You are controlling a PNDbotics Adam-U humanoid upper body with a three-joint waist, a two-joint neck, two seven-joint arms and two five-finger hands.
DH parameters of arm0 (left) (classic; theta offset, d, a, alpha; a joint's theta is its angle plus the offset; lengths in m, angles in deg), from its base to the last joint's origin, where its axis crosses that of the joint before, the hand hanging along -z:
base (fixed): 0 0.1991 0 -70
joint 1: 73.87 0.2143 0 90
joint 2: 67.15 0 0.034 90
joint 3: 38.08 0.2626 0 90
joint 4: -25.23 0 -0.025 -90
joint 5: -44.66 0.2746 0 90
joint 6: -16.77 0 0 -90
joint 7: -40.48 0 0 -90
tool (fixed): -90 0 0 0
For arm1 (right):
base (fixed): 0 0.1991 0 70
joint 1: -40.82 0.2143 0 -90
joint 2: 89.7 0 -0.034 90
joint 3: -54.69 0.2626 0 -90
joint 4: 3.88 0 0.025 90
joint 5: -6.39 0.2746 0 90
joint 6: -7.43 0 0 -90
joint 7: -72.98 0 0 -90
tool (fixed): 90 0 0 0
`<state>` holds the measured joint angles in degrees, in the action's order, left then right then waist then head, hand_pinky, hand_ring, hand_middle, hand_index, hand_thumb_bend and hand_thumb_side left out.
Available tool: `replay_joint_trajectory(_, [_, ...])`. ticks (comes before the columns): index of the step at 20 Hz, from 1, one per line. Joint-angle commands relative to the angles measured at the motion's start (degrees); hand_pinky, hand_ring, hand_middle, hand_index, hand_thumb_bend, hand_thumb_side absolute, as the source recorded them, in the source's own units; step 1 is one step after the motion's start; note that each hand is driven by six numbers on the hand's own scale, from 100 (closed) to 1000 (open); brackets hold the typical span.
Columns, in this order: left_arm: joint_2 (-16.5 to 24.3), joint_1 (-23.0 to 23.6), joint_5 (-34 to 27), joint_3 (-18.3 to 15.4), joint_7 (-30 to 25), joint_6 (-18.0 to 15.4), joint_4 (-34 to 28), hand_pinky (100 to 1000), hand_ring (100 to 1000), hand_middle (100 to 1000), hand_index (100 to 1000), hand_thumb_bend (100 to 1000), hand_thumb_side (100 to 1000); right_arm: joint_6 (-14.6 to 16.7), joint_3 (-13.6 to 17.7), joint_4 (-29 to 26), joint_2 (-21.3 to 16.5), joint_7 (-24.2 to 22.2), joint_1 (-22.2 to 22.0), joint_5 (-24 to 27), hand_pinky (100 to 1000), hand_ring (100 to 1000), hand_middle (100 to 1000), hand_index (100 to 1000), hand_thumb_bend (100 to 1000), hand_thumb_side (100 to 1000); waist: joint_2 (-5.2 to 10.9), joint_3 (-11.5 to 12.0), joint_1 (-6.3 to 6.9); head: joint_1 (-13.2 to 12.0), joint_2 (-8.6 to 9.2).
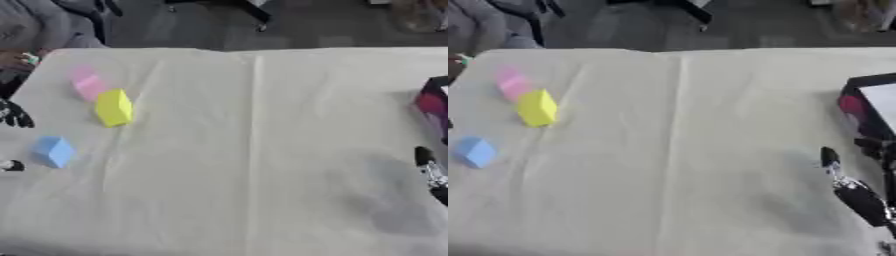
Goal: Pick up the objects with one hand, pass them to the other hand, and then place them into the box on the other side of the table.
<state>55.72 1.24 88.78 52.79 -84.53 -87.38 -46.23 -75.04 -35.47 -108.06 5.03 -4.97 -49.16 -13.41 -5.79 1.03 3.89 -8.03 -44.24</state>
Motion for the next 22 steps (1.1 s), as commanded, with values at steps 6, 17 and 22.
replay_joint_trajectory(6, [-0.8,-3.9,5.3,0.7,6.0,-0.2,5.1,883,772,725,820,562,254,0.1,-0.1,-0.7,-0.2,-0.2,0.6,0.4,834,799,819,893,369,518,1.41,-0.3,-0.82,-0.2,0.12])
replay_joint_trajectory(17, [-2.9,-6.4,8.1,1.7,7.3,-2.2,9.3,882,769,712,807,544,233,0.1,-0.2,-0.7,-0.2,-0.3,0.7,0.4,834,799,819,892,370,517,1.29,-0.5,-1.02,-0.4,0.12])
replay_joint_trajectory(22, [-3.9,-6.7,7.4,1.7,8.0,-2.6,9.9,877,760,698,791,528,214,0.2,-0.2,-0.7,-0.2,-0.3,0.8,0.5,834,799,819,893,370,517,1.30,-0.4,-1.22,-0.5,0.12])
